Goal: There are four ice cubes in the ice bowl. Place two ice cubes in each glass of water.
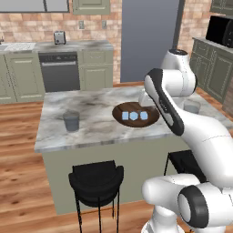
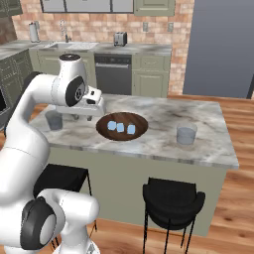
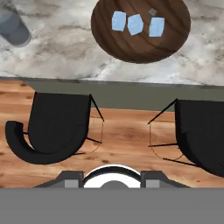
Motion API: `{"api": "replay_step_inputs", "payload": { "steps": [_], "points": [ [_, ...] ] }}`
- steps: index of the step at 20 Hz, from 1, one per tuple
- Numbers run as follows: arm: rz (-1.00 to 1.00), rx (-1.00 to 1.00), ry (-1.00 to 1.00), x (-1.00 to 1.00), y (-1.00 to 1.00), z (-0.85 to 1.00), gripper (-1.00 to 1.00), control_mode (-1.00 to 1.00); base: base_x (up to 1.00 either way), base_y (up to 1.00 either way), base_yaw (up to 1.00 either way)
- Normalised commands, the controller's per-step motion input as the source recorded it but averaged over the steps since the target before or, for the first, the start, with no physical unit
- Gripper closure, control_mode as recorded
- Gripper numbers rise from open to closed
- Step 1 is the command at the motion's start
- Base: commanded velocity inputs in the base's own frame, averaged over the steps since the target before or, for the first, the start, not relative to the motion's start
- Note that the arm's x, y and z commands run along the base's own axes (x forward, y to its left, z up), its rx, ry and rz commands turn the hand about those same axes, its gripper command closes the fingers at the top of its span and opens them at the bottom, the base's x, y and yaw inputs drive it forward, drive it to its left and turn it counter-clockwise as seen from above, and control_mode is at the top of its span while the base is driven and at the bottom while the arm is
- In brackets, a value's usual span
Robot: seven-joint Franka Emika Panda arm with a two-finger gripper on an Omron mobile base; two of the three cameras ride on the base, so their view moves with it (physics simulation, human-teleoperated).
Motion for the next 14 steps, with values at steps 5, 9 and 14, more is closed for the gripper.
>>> {"api": "replay_step_inputs", "payload": {
  "steps": [5,9,14],
  "points": [
    [0.0,-0.04,0.01,0.02,-0.11,-0.25,-1.0,-1.0,0.0,0.0,0.0],
    [0.0,0.0,0.0,0.12,-0.24,-0.12,-1.0,-1.0,0.0,0.0,0.0],
    [0.0,0.0,0.0,0.23,-0.53,-0.03,-1.0,-1.0,0.0,0.0,0.0]
  ]
}}
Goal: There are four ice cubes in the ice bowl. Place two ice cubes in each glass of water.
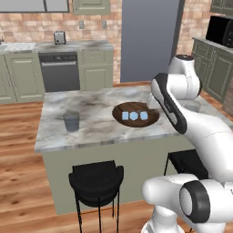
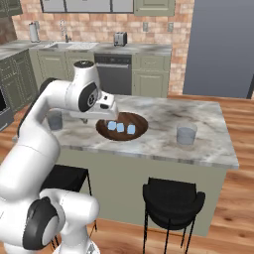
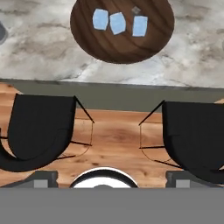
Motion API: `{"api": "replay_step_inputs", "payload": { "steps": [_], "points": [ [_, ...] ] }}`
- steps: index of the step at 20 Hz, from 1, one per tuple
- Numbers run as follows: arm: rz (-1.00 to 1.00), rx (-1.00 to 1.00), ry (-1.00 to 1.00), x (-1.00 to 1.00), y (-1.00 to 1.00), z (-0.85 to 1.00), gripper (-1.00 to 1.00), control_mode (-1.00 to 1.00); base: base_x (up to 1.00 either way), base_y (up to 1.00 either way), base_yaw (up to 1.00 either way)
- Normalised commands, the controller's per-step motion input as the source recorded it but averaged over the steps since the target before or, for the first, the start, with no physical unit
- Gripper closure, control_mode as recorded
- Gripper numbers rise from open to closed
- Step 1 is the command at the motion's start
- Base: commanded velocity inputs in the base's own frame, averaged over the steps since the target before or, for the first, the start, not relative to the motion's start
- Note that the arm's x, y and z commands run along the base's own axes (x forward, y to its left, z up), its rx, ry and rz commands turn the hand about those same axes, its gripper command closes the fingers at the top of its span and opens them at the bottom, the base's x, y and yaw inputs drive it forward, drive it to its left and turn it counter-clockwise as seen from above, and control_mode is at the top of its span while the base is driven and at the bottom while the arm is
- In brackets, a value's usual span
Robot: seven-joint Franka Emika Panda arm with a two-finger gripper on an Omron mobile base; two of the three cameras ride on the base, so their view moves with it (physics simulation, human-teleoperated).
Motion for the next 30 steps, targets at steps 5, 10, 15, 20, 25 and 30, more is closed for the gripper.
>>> {"api": "replay_step_inputs", "payload": {
  "steps": [5,10,15,20,25,30],
  "points": [
    [-0.02,0.0,0.0,0.62,-0.52,-0.13,-1.0,-1.0,0.0,0.0,0.0],
    [0.0,-0.04,-0.02,0.5,-0.09,-0.23,-1.0,-1.0,0.0,0.0,0.0],
    [0.0,-0.06,-0.05,0.42,0.0,-0.26,-1.0,-1.0,0.0,0.0,0.0],
    [0.0,-0.05,-0.06,0.42,0.0,-0.26,-1.0,-1.0,0.0,0.0,0.0],
    [0.0,0.0,-0.03,0.4,0.0,-0.24,-1.0,-1.0,0.0,0.0,0.0],
    [0.0,0.0,-0.01,0.33,0.0,-0.26,-1.0,-1.0,0.0,0.0,0.0]
  ]
}}
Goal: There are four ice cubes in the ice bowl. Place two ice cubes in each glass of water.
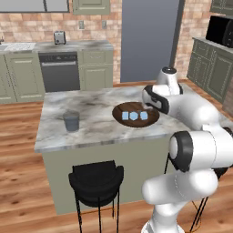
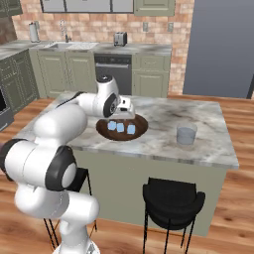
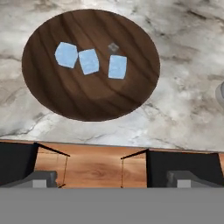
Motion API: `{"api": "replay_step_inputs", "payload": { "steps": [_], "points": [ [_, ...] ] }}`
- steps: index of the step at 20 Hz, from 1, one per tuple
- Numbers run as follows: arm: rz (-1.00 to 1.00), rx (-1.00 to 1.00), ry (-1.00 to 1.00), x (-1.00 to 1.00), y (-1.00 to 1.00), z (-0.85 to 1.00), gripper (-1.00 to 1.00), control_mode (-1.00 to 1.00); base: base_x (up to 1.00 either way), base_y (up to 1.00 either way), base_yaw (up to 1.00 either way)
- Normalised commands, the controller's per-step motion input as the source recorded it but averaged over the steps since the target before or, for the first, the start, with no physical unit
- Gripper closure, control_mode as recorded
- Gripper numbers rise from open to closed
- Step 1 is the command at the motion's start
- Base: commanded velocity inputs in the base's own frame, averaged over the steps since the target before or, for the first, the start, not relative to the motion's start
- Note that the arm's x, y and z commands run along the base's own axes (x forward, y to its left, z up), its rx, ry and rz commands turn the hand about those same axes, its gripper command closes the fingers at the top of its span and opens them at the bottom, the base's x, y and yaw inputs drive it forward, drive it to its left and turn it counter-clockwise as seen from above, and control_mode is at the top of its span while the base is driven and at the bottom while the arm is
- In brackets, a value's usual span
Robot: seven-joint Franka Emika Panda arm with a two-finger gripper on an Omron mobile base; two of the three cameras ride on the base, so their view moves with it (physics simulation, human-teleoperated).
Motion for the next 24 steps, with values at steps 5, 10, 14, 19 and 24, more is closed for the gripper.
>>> {"api": "replay_step_inputs", "payload": {
  "steps": [5,10,14,19,24],
  "points": [
    [0.0,0.0,0.0,0.23,0.0,-0.33,-1.0,-1.0,0.0,0.0,0.0],
    [0.0,0.0,0.0,0.22,0.0,-0.37,-1.0,-1.0,0.0,0.0,0.0],
    [0.0,0.0,0.0,0.13,0.0,-0.34,-1.0,-1.0,0.0,0.0,0.0],
    [0.0,-0.02,0.0,0.03,-0.04,-0.28,-1.0,-1.0,0.0,0.0,0.0],
    [0.02,-0.05,0.0,0.13,-0.1,-0.18,-1.0,-1.0,0.0,0.0,0.0]
  ]
}}
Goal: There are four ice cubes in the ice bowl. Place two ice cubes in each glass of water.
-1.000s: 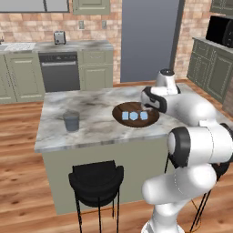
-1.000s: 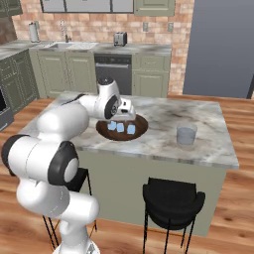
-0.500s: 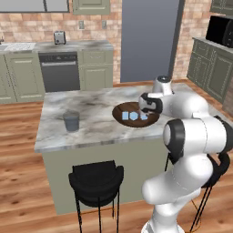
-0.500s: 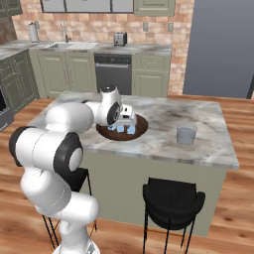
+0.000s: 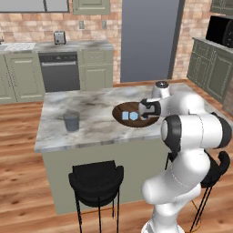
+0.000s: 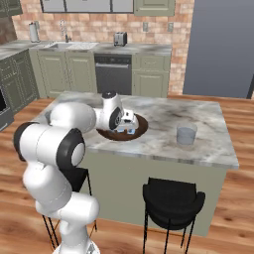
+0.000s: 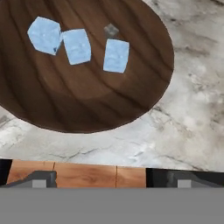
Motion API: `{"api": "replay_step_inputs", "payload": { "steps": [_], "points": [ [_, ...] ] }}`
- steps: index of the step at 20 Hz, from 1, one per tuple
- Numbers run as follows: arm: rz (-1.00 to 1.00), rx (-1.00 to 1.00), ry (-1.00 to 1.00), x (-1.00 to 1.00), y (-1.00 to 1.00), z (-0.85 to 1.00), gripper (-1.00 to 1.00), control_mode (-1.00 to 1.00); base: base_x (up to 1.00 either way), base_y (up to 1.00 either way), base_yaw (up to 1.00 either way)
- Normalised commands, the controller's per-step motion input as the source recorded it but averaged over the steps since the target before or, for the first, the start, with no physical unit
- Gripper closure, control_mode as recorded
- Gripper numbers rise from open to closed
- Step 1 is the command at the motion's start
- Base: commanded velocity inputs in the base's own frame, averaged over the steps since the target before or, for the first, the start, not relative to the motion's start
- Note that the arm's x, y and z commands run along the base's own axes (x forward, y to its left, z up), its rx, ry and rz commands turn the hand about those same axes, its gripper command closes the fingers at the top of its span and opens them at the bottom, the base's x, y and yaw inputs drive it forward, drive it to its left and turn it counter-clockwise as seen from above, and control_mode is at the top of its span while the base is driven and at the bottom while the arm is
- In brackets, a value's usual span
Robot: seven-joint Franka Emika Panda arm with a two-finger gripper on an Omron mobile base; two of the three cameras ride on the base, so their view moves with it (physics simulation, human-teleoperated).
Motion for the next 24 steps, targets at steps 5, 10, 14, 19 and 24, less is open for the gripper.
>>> {"api": "replay_step_inputs", "payload": {
  "steps": [5,10,14,19,24],
  "points": [
    [0.01,0.0,0.0,0.28,0.0,-0.1,-1.0,-1.0,0.0,0.0,0.0],
    [0.0,0.0,0.0,0.32,0.0,-0.14,-1.0,-1.0,0.0,0.0,0.0],
    [0.0,0.0,0.0,0.26,0.0,-0.21,-1.0,-1.0,0.0,0.0,0.0],
    [0.0,-0.01,0.0,0.16,-0.01,-0.16,-1.0,-1.0,0.0,0.0,0.0],
    [0.0,-0.02,-0.03,0.11,-0.05,-0.07,-1.0,-1.0,0.0,0.0,0.0]
  ]
}}
